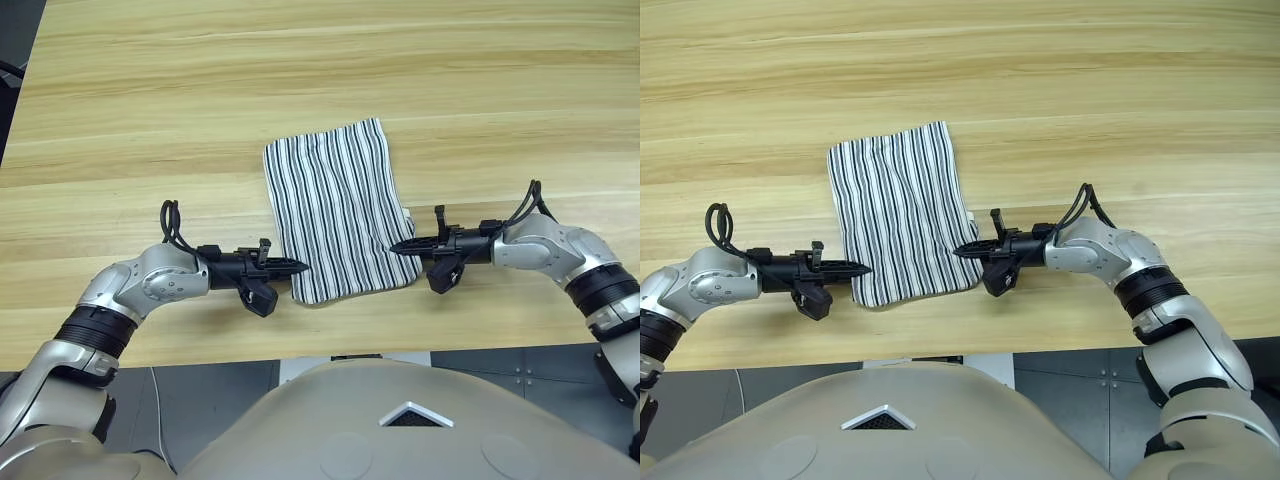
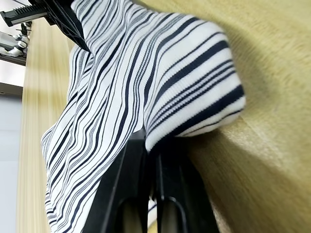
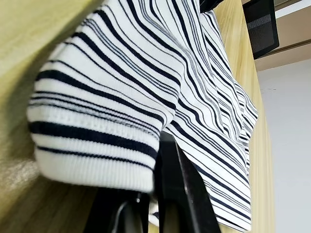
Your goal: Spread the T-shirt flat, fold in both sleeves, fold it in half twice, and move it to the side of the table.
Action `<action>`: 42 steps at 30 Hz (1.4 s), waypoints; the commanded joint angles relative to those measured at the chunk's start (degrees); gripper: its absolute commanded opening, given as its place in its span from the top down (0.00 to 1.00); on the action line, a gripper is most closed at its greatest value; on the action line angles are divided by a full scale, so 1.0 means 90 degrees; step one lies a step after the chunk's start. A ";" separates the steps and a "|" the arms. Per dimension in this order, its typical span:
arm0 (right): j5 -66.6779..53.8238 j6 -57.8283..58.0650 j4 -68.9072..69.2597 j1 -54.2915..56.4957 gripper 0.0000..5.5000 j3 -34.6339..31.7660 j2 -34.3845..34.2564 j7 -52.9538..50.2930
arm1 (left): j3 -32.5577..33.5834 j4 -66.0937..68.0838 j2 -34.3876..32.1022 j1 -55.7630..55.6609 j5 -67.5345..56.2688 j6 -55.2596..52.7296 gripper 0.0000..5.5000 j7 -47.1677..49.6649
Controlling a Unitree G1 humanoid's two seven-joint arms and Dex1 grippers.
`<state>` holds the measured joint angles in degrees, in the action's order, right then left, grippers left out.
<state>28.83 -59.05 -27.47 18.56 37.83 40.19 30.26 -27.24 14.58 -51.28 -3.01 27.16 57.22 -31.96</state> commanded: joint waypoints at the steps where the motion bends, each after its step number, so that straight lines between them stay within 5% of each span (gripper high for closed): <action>1: -0.1916 0.1000 0.0925 -0.0394 0.98 0.0266 0.0385 0.1606 | -0.0134 -0.1527 -0.0113 0.0171 -0.1613 -0.1974 0.98 -0.1355; 4: -0.3026 0.1919 0.1629 -0.0397 0.98 0.0089 0.0669 0.2592 | -0.0126 -0.2985 -0.0877 0.0227 -0.3353 -0.4074 0.98 -0.3013; 10: -0.3932 0.3002 0.2384 -0.0469 0.98 -0.0342 0.0817 0.3605 | 0.0352 -0.3398 -0.1052 -0.0411 -0.4296 -0.5412 0.98 -0.4174; 25: -0.4990 0.4897 0.4150 -0.1334 0.98 -0.1160 0.1198 0.4872 | 0.0781 -0.3792 -0.0977 -0.0210 -0.4962 -0.6074 0.98 -0.5253; 42: -0.4041 0.5079 0.3022 -0.0388 0.98 -0.1590 -0.0225 0.4131 | 0.1131 -0.2088 -0.0130 -0.0837 -0.4637 -0.6531 0.98 -0.5018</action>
<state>-9.03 -13.87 0.76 13.58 23.86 38.94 68.25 -17.78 -5.97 -53.38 -9.03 -15.94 -0.35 -78.28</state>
